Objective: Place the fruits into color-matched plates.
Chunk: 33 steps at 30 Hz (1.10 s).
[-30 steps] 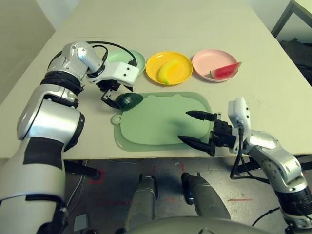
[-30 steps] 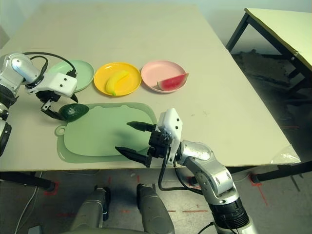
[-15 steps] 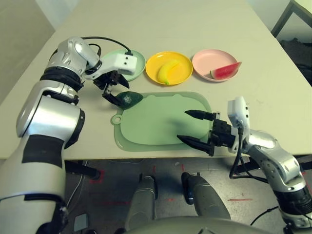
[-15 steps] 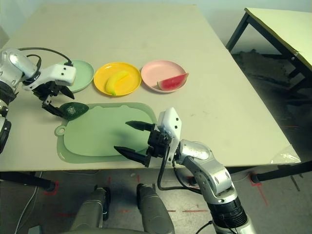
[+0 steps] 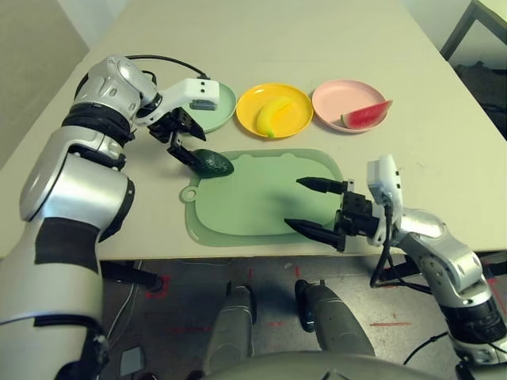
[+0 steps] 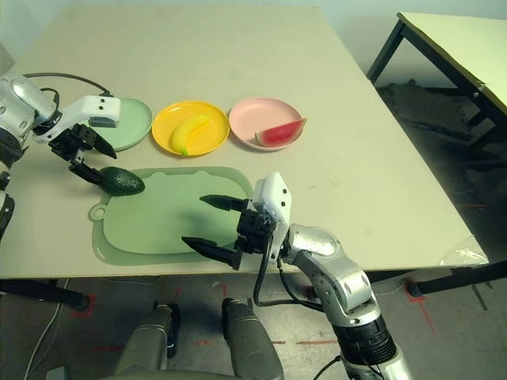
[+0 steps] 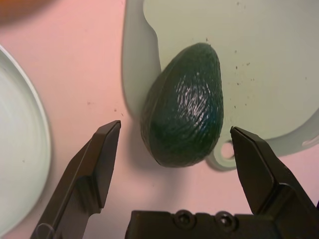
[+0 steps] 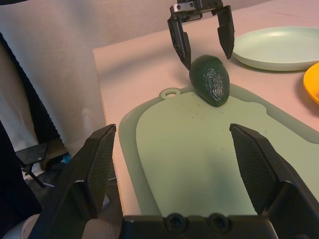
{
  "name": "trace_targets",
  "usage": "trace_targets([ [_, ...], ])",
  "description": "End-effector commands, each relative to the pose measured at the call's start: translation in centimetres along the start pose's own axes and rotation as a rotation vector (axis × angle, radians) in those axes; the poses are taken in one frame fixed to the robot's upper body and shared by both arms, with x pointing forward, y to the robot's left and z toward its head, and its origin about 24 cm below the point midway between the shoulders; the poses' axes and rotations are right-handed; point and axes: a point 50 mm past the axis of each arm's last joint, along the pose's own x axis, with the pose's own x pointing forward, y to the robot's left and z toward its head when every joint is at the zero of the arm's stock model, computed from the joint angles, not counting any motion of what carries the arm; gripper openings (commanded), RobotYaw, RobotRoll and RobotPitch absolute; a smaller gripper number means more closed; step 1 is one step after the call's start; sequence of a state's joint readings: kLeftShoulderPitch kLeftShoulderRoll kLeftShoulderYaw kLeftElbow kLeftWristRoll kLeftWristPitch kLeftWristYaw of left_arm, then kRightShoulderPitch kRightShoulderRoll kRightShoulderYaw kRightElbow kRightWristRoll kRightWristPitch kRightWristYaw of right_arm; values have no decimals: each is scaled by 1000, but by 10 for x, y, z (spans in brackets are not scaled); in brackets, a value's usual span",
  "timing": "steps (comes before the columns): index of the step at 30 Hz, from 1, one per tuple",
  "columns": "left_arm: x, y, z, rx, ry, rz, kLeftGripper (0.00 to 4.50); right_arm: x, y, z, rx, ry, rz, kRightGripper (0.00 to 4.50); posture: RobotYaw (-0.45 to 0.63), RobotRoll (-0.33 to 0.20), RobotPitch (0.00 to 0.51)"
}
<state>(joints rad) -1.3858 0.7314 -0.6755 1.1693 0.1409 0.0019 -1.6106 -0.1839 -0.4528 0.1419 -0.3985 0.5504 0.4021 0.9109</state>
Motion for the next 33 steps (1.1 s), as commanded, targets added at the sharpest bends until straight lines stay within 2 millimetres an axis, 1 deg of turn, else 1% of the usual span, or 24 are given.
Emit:
trace_targets([
  [1, 3, -2, 1, 59, 2, -17, 4487, 2, 2, -2, 0, -1, 9, 4500, -241, 0, 187],
  [10, 1, -4, 10, 248, 19, -26, 4487, 2, 3, -3, 5, -6, 1, 4500, -252, 0, 190],
  [18, 3, -8, 12, 460, 74, -50, 4487, 3, 4, -3, 4, -13, -3, 4500, -263, 0, 193],
  [23, 6, -8, 12, 488, 90, -59, 4487, 4, 5, -2, 2, -17, -8, 4500, -272, 0, 195],
  [33, 15, -8, 5, 456, 110, -81, 4487, 3, 8, -3, 2, -15, -13, 4500, -282, 0, 199],
])
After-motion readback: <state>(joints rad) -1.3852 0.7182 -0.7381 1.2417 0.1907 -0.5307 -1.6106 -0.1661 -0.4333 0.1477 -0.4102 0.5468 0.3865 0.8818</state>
